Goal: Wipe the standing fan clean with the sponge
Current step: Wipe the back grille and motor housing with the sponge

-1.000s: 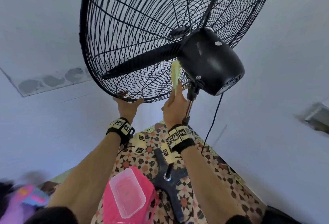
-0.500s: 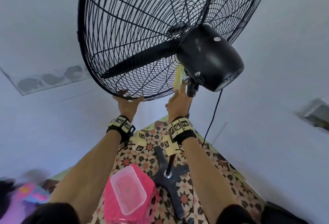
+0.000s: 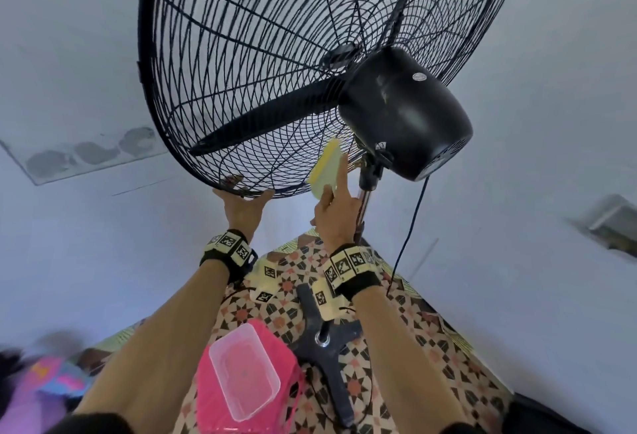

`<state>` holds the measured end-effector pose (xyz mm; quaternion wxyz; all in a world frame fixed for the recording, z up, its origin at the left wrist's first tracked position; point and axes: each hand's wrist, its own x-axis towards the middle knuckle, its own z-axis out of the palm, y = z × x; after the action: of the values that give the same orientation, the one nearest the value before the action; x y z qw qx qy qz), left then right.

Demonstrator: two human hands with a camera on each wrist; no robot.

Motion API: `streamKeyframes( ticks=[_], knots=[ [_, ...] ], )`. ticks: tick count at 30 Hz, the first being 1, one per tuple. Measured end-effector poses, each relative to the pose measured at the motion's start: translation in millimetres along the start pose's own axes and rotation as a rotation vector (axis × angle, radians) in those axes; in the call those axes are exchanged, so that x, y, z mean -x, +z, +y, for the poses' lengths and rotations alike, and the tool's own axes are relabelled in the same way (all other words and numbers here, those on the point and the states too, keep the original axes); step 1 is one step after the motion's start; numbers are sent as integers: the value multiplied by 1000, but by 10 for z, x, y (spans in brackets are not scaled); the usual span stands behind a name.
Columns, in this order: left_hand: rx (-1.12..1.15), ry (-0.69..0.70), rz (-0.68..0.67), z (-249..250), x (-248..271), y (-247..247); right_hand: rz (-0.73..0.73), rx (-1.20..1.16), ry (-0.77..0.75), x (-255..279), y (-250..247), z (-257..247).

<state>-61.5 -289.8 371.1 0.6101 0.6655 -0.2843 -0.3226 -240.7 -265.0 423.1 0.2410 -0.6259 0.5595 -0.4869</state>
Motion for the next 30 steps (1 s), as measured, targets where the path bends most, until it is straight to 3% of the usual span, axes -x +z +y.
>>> streamKeyframes(
  ticks=[6, 12, 18, 24, 30],
  knots=[
    [-24, 28, -5, 2, 10, 6, 114, -77, -47, -38, -136, -38],
    [-6, 12, -15, 20, 24, -18, -24, -6, -77, 71, -43, 59],
    [-8, 20, -33, 33, 40, -12, 187, -80, -107, -42, -73, -69],
    [17, -6, -27, -4, 12, -13, -16, 62, -86, 106, 136, 252],
    [9, 74, -48, 168, -12, 61, 180, -143, -139, -78, -83, 50]
  ],
)
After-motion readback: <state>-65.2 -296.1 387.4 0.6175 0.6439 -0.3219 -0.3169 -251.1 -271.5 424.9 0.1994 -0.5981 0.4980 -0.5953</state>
